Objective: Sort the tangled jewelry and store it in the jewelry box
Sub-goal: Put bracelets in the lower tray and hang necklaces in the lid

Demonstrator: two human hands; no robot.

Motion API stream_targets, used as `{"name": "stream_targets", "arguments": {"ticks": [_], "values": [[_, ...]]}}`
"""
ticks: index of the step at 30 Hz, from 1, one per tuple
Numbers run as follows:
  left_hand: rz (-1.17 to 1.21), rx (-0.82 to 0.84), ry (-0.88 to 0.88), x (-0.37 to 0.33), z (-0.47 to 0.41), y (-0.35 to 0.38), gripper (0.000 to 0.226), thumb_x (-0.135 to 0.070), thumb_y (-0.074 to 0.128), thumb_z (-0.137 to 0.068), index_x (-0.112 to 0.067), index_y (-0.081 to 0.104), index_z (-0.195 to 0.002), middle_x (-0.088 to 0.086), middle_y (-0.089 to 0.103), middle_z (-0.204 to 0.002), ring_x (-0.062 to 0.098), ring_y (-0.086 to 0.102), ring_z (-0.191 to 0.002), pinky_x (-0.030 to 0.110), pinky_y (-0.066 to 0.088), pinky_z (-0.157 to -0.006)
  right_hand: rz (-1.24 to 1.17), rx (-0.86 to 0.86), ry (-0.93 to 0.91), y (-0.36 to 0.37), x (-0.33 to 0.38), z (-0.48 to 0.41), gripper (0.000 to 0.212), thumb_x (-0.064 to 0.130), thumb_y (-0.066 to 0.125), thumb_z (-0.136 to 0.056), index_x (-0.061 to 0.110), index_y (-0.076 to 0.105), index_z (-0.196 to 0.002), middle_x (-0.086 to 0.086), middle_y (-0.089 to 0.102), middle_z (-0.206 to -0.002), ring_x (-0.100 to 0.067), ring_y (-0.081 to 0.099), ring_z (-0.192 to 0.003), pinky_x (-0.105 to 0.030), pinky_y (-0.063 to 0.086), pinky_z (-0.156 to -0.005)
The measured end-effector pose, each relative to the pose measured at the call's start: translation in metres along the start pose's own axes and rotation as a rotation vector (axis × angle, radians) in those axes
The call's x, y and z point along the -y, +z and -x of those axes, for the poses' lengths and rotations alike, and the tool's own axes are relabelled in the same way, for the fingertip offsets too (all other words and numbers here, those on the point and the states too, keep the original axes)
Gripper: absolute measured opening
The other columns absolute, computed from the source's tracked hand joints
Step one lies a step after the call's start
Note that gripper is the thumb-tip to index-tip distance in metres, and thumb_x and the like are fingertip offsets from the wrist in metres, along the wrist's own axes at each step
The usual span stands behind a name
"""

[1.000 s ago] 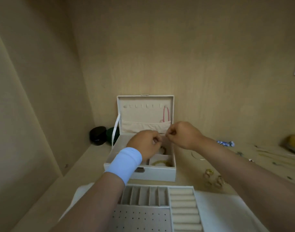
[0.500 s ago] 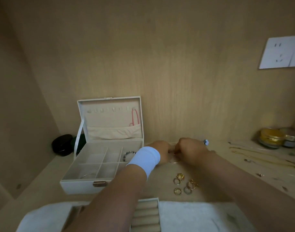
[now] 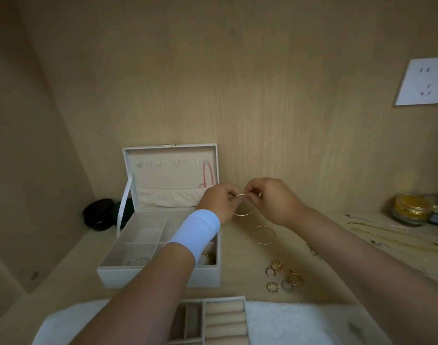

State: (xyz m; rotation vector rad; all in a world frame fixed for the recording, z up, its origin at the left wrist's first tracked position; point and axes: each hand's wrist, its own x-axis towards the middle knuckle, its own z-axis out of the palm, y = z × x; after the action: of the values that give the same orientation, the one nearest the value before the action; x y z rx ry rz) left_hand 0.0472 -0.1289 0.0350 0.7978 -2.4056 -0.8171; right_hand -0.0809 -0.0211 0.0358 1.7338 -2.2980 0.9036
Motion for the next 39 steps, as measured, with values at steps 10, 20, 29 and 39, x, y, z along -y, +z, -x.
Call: {"name": "stream_targets", "arguments": {"ticks": [10,20,29,39], "values": [[0.001,-0.099,-0.134,0.092,0.038,-0.103,0.005,-0.026,0.071,-0.088,-0.026,0.067,-0.086,-0.009,0.068,-0.083,0.012,0.064,-0.081,0.022,0.045,-0.073,-0.19,0.118,0.013,0.074,0.117,-0.053,0.011,0.015,0.067,-0.09,0.011,0.076,-0.084,0.009,0.063,-0.068,-0.004,0.055,-0.063,-0.017,0.039,-0.064],[-0.455,-0.002,-0.048,0.158,0.072,-0.138,0.035,-0.026,0.06,-0.092,-0.029,0.062,-0.127,-0.003,0.062,-0.122,0.019,0.049,-0.117,0.037,0.047,-0.096,-0.001,0.324,0.051,0.151,0.162,-0.082,0.014,0.024,0.065,-0.092,0.021,0.076,-0.084,-0.005,0.072,-0.092,-0.024,0.067,-0.09,-0.026,0.043,-0.072],[-0.608,0.092,-0.1,0.144,0.068,-0.135,0.029,-0.036,0.053,-0.093,-0.04,0.067,-0.117,0.005,0.054,-0.113,0.024,0.056,-0.105,0.037,0.05,-0.09,0.088,0.472,-0.038,0.154,0.159,-0.072,0.025,0.018,0.06,-0.089,0.028,0.078,-0.101,-0.001,0.074,-0.1,-0.023,0.067,-0.093,-0.032,0.054,-0.078],[-0.336,0.06,0.094,0.068,0.043,-0.089,0.024,-0.024,0.055,-0.092,-0.027,0.072,-0.108,-0.002,0.067,-0.113,0.021,0.06,-0.106,0.033,0.049,-0.093,-0.122,0.103,0.047,0.043,0.082,-0.036,0.012,0.021,0.064,-0.091,0.025,0.075,-0.087,0.014,0.068,-0.084,-0.006,0.061,-0.081,-0.024,0.047,-0.077]]}}
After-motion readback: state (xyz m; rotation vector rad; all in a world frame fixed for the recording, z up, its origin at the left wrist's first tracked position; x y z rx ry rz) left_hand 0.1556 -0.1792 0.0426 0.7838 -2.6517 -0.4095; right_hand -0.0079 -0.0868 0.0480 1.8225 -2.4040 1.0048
